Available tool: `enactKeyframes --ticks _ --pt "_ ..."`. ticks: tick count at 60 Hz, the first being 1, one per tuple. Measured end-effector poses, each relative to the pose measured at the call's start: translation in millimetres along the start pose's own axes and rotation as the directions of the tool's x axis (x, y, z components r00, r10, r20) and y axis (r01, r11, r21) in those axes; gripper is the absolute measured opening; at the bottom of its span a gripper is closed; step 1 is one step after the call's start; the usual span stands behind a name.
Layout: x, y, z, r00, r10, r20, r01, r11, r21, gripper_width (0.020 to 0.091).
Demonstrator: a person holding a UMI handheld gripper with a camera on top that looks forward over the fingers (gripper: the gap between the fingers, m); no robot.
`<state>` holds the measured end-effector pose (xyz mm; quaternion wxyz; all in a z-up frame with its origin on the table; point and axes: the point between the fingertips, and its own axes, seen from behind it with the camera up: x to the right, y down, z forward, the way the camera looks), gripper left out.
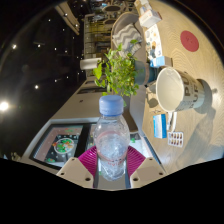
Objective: Pour water
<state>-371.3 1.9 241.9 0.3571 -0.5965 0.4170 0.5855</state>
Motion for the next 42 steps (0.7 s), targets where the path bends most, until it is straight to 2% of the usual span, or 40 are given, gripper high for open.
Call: enactKeyframes --ticks 5,8,12,23,33,42 --pt "4.5 -16.5 3.2 0.986 0.163 0.037 -0.163 0.987 0.007 0.0358" --pt "4.8 -20.8 6.1 0.962 0.261 0.076 -0.261 0.965 -0.013 0.0358" --pt "10.0 -25.9 10.5 0.919 0.385 0.085 -0.384 0.923 -0.030 0.0358" --pt "27.4 -34.5 18.6 0.875 0.479 0.074 -0.478 0.878 -0.033 0.0356" --pt "22.9 -25.1 13.0 0.911 0.412 0.017 -0.411 0.910 -0.061 0.0357" --pt "-20.3 -19.5 2.8 0.996 0.094 0.002 -0.094 0.989 -0.113 0.0355"
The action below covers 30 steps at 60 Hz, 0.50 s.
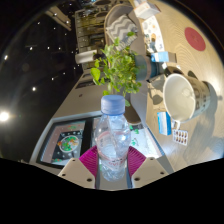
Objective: Pour water
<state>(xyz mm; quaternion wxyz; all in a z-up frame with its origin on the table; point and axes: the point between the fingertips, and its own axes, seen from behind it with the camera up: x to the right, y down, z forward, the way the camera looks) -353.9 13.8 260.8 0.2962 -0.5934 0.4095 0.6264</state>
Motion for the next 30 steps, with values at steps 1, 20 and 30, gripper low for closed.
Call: enactKeyframes --ticks 1,20,30 --pt "-9.9 -0.8 -5.7 0.999 -0.046 0.002 0.046 0.999 -0.006 0.0357" --pt "-133.5 -108.4 -74.7 0.487 -0.855 -0.180 0.873 0.478 0.091 0.0360" --pt "-103.6 -197.3 -108.8 0.070 -0.930 -0.362 0.995 0.089 -0.037 0.0358"
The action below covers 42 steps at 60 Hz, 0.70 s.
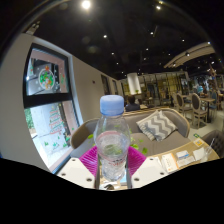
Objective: Pour water
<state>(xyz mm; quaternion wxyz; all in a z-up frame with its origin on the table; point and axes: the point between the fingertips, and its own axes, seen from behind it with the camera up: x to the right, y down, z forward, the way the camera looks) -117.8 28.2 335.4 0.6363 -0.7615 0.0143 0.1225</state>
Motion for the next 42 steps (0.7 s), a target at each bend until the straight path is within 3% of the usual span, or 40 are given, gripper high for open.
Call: enactKeyframes --ticks 8,17,32,33,37,42 --pt "64.4 79.8 15.9 0.988 -0.140 -0.063 0.132 0.983 -0.125 0.0357" --pt "100.0 167.6 22.6 0.983 -0.177 -0.049 0.160 0.958 -0.236 0.0357" --pt "112.6 239.7 30.2 0.986 -0.164 0.007 0.158 0.940 -0.302 0.0369" --pt "111.2 235.3 31.5 0.987 -0.160 0.010 0.156 0.949 -0.273 0.0364" --pt "111.2 237.4 29.6 0.986 -0.166 0.019 0.164 0.949 -0.267 0.0372" --pt "111.0 236.2 29.0 0.988 -0.153 0.016 0.152 0.951 -0.270 0.0459"
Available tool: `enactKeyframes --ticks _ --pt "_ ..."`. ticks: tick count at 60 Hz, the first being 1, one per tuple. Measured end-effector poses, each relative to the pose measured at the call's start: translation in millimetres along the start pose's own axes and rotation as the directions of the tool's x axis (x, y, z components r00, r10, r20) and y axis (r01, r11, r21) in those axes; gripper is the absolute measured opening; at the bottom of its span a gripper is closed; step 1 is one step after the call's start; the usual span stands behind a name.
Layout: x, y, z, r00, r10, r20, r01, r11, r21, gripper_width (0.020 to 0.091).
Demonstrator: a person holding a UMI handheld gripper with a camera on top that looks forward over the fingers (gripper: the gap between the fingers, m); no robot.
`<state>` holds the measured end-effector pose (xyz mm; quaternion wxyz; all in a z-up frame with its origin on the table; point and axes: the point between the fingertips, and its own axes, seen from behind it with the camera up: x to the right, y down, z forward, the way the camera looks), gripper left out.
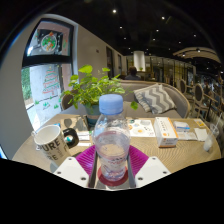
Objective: Pour water
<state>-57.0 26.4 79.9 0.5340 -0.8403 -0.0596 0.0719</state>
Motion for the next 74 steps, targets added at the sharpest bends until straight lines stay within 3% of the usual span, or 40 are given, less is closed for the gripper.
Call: enactKeyframes --ticks 4,7,12,13,25,49,74 --pt "1.5 1.2 3.1 1.000 0.005 -0.006 -0.005 1.000 -0.010 0.0528" --pt "1.8 3.2 0.6 1.000 0.012 -0.015 -0.012 0.999 -0.040 0.0617" --pt "2.5 10.6 -5.6 0.999 0.035 -0.033 -0.038 0.995 -0.094 0.0858" --pt "3.4 11.4 -8.5 0.998 0.041 -0.042 -0.045 0.994 -0.103 0.0868" --pt "-1.0 9.4 -74.1 0.990 0.068 -0.122 -0.089 0.979 -0.182 0.0857" --pt "-50.0 5.3 -248.7 0.963 0.093 -0.253 -0.155 0.959 -0.238 0.0853" --pt "-52.2 -0.1 -287.1 0.960 0.076 -0.268 -0.137 0.966 -0.217 0.0856"
